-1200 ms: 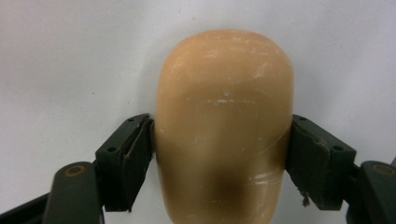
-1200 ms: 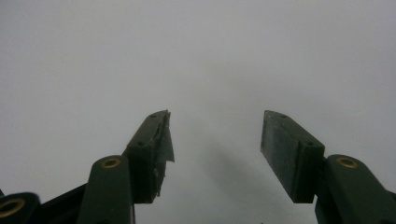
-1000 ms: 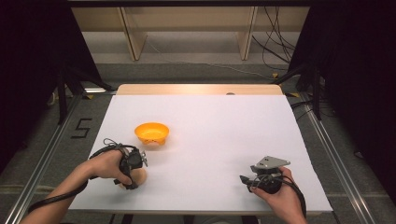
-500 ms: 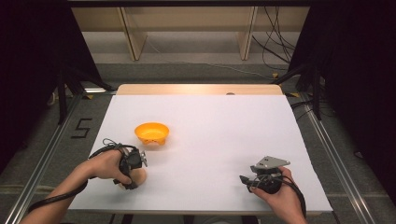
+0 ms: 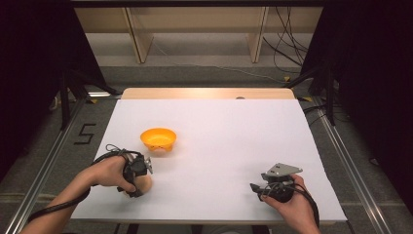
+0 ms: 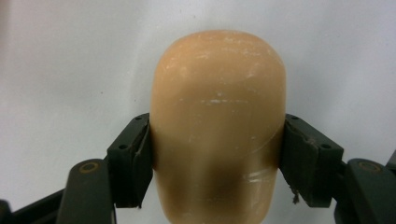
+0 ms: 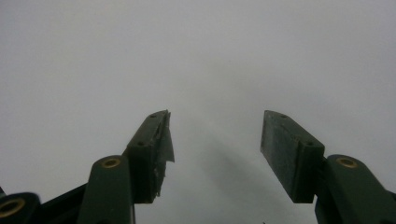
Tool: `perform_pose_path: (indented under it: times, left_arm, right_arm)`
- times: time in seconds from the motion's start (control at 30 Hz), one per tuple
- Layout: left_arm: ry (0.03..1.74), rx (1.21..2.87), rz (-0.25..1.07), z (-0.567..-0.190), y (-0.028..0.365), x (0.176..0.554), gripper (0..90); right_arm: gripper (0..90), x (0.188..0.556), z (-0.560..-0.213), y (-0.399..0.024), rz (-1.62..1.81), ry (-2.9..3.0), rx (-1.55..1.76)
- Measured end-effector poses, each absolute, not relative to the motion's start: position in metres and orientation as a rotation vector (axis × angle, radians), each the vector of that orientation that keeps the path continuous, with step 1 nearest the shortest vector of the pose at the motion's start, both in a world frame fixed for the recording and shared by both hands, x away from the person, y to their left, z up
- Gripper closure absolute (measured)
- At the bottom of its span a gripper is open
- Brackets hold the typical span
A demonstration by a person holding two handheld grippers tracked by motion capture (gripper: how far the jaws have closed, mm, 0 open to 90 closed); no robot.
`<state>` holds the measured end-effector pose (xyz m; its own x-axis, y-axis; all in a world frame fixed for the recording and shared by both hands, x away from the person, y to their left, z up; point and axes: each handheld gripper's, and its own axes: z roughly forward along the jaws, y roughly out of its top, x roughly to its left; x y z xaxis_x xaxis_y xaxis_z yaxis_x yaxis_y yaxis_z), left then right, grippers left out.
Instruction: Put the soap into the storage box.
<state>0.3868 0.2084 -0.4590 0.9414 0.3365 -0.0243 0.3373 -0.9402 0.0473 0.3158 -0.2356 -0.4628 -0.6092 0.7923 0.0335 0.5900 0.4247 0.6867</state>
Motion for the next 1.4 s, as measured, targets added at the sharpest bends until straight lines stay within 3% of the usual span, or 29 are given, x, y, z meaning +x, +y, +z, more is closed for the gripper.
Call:
perform_pose_path:
  times: [0.83, 1.4]
  left_arm:
    - [0.524, 2.963, 0.088, -0.425, 0.218, 0.399, 32.6]
    - [0.584, 2.812, 0.192, -0.416, 0.225, 0.406, 32.6]
  right_arm:
    - [43.2, 0.316, -0.461, -0.237, 0.998, 2.361, 1.177]
    - [43.2, 0.317, -0.462, -0.238, 0.988, 2.37, 1.154]
